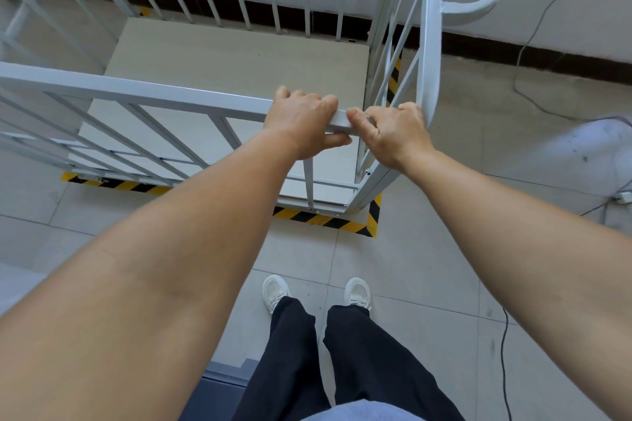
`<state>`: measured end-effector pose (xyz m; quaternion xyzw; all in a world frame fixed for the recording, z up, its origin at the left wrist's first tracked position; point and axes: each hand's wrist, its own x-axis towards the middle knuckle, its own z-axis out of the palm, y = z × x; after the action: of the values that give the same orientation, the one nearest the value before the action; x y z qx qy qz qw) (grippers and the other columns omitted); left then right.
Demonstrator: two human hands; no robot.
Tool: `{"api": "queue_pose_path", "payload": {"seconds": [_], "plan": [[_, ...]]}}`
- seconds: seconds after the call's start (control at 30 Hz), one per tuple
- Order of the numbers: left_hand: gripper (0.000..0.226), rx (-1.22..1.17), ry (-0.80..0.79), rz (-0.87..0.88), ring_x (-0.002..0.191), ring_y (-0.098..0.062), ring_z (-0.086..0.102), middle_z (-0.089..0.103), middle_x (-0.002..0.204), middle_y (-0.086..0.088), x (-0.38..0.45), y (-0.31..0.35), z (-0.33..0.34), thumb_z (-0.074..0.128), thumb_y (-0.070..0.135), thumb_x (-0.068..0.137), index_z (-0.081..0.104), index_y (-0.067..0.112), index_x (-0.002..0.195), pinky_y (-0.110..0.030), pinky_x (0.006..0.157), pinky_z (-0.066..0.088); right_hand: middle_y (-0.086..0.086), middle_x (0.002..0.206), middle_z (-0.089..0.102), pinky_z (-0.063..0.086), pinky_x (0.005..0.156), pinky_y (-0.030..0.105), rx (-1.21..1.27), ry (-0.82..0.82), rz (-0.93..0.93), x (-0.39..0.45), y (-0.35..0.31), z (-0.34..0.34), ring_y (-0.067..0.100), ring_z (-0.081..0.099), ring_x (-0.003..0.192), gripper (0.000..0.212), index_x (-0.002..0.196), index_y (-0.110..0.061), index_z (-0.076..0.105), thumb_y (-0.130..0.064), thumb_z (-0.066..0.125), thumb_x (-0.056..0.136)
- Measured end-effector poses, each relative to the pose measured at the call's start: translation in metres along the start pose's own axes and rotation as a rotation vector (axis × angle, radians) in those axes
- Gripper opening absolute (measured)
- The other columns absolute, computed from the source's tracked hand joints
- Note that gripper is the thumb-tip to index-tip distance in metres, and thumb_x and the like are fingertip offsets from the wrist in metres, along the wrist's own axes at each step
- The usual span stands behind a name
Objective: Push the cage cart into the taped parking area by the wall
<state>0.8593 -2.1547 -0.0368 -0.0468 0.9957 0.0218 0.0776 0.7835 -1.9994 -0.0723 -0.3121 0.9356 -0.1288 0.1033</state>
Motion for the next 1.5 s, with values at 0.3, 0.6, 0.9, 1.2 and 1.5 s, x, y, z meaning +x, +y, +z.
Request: {"api": "queue_pose_path", "payload": {"seconds": [0.3,0.6,0.9,1.2,1.5], "plan": [[0.055,0.045,-0.017,-0.005,0.093,-0.027,0.058,0.06,0.101,-0.005,0.019,0.017,0.0,0.05,0.066,0.083,0.057,0.016,0.105,-0.032,0.073,0.032,-0.004,0.055,0.049,0.022,0.087,0.033,-0.018,0.137,-0.034,0.003,0.014,0.005,0.015,0.039,0.059,0.058,0.054,-0.022,0.037,-0.051,0.007,0.094],[0.053,-0.028,0.039,0.013,0.093,-0.024,0.057,0.06,0.101,-0.003,0.048,0.048,-0.004,0.05,0.065,0.084,0.056,0.018,0.106,-0.032,0.076,0.034,-0.001,0.056,0.052,0.023,0.083,0.032,-0.057,0.179,-0.072,0.018,0.062,-0.011,0.022,0.046,0.063,0.072,0.065,-0.016,0.056,-0.055,-0.001,0.087],[0.041,-0.072,0.081,0.069,0.095,-0.025,0.055,0.059,0.104,-0.005,0.077,0.066,-0.008,0.047,0.054,0.092,0.052,0.017,0.109,-0.033,0.08,0.034,-0.002,0.055,0.046,0.026,0.082,0.034,-0.072,0.166,-0.062,0.039,0.1,-0.029,0.023,0.043,0.063,0.075,0.075,-0.015,0.065,-0.052,0.001,0.089],[0.045,-0.039,0.058,0.064,0.103,-0.027,0.054,0.058,0.111,-0.007,0.075,0.067,-0.009,0.045,0.055,0.092,0.049,0.016,0.115,-0.036,0.088,0.035,0.0,0.056,0.049,0.029,0.085,0.038,-0.086,0.17,-0.061,0.041,0.103,-0.026,0.023,0.045,0.063,0.071,0.068,-0.018,0.058,-0.054,0.001,0.089],[0.044,0.015,0.032,0.033,0.093,-0.029,0.057,0.06,0.106,-0.008,0.082,0.074,-0.009,0.047,0.055,0.092,0.049,0.016,0.111,-0.036,0.079,0.034,0.001,0.058,0.051,0.026,0.085,0.035,-0.078,0.182,-0.078,0.04,0.107,-0.027,0.02,0.043,0.062,0.068,0.064,-0.018,0.053,-0.051,-0.001,0.088]]}}
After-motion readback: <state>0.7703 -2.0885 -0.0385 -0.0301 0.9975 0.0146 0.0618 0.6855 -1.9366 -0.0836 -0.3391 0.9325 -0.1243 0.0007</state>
